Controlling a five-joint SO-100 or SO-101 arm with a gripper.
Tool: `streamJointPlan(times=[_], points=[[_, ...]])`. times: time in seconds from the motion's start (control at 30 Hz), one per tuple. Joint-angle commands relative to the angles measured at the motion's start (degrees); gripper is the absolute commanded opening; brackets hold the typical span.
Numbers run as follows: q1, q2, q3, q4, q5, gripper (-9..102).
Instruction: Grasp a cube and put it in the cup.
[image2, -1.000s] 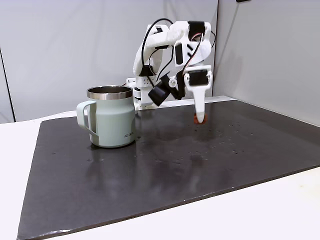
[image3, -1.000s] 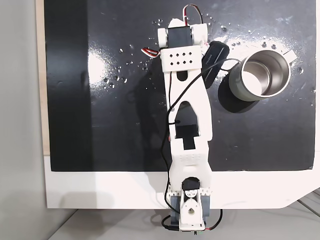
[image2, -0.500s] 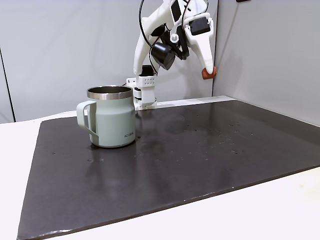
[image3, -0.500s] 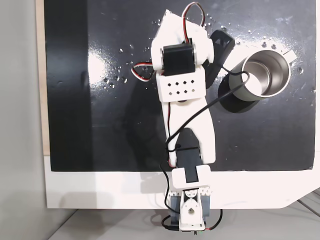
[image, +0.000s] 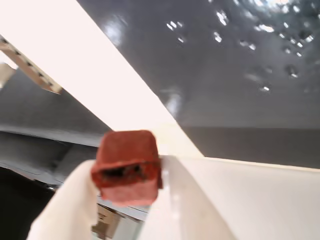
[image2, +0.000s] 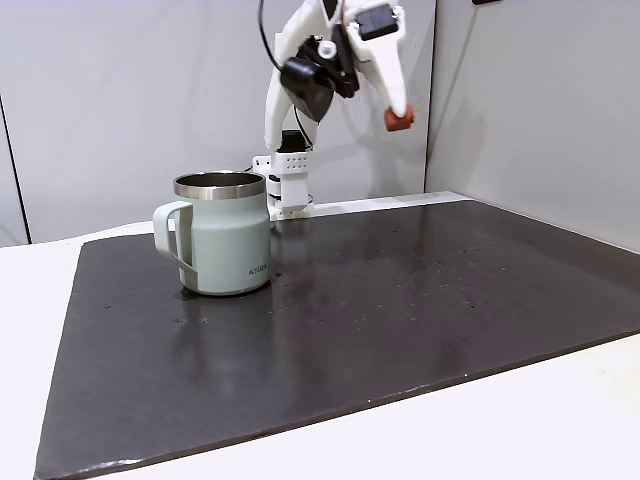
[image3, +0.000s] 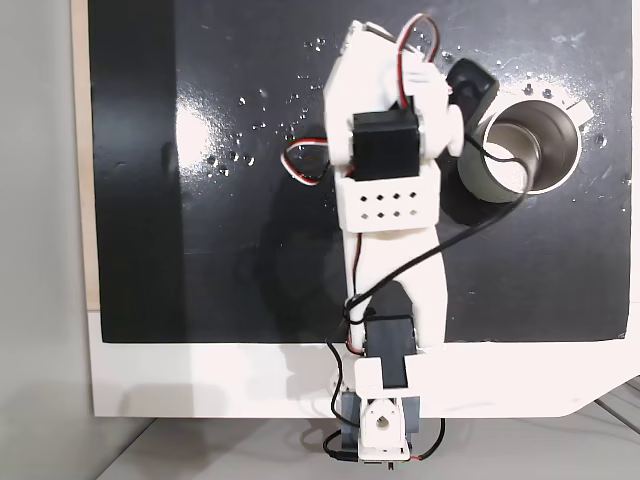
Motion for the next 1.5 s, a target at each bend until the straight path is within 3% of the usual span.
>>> streamJointPlan(times=[0.0, 0.6, 1.1, 1.47], points=[[5.1, 4.0, -3.0, 1.6, -1.6, 2], [26.1, 0.7, -11.3, 14.2, -12.8, 2], [33.4, -1.7, 1.9, 15.8, -17.8, 0], [33.9, -1.8, 3.4, 15.9, -18.5, 1]])
